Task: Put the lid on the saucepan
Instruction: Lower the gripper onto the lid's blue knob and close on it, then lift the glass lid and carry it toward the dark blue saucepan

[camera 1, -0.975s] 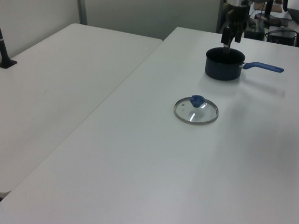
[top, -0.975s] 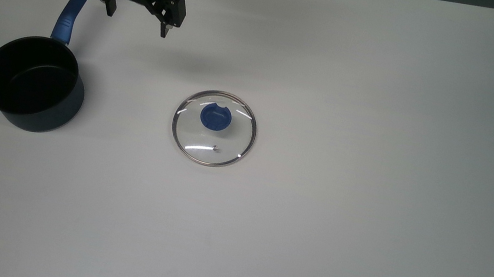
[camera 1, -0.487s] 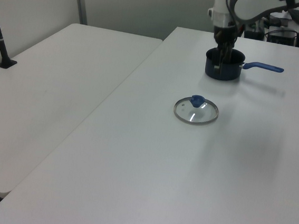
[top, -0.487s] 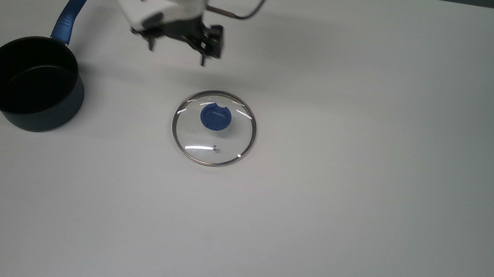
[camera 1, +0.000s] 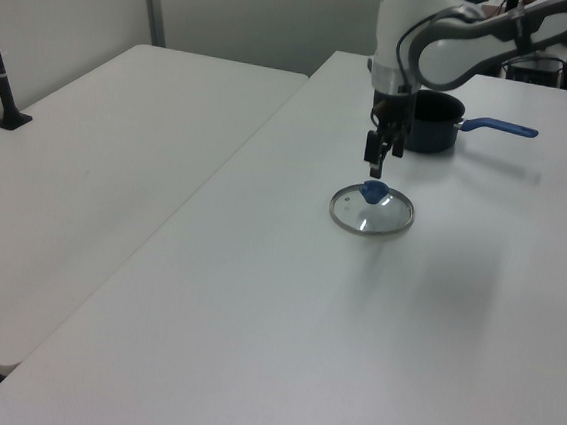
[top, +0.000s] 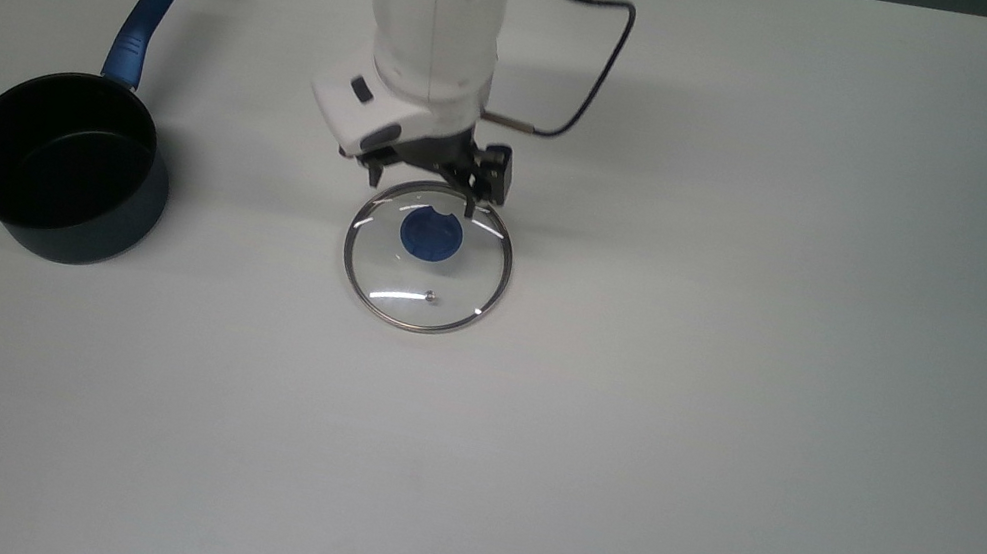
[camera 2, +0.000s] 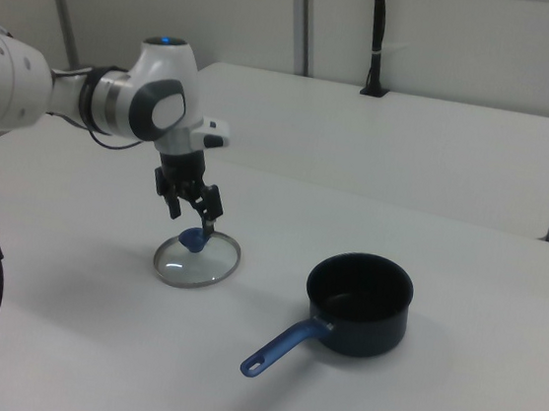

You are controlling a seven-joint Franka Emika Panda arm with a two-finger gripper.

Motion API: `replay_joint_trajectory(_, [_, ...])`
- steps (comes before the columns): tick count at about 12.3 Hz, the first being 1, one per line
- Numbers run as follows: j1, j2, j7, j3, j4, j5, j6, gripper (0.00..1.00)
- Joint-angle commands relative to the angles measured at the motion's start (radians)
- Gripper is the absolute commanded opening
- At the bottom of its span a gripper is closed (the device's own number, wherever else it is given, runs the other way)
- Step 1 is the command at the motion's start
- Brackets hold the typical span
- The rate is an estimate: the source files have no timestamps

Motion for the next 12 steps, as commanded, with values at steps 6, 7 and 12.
replay_joint_trajectory(6, [0.021, 0.104, 0.038, 0.026, 0.002, -0.016, 0.139, 1.00])
replay_joint_trajectory(7, [0.018, 0.104, 0.036, 0.026, 0.002, -0.015, 0.139, 1.00])
replay_joint_trajectory(12, [0.001, 0.079, 0.023, 0.020, 0.002, -0.013, 0.133, 0.45])
